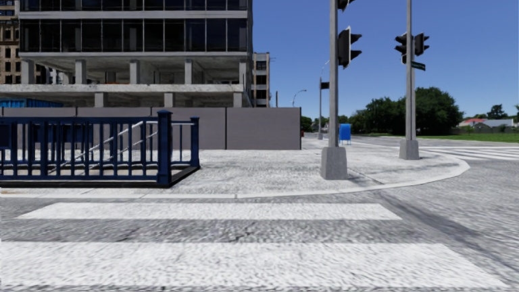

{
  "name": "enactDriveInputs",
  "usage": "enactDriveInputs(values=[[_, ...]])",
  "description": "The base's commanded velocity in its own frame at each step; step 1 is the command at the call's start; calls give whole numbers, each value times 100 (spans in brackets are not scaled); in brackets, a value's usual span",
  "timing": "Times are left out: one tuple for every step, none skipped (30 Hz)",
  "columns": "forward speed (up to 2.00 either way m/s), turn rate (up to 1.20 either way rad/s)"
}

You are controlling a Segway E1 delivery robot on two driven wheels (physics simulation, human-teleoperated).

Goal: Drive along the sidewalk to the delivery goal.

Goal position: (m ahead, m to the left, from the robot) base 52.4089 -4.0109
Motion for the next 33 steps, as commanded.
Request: enactDriveInputs(values=[[200,0],[200,-5],[200,-13],[200,-13],[200,-15],[200,-16],[200,-16],[200,-16],[200,-16],[200,-16],[200,-16],[200,-16],[200,-16],[200,-16],[200,-7],[200,0],[200,0],[200,0],[200,0],[200,0],[200,0],[200,0],[200,0],[200,0],[200,0],[200,0],[200,0],[200,0],[200,0],[200,0],[200,0],[197,0],[189,0]])
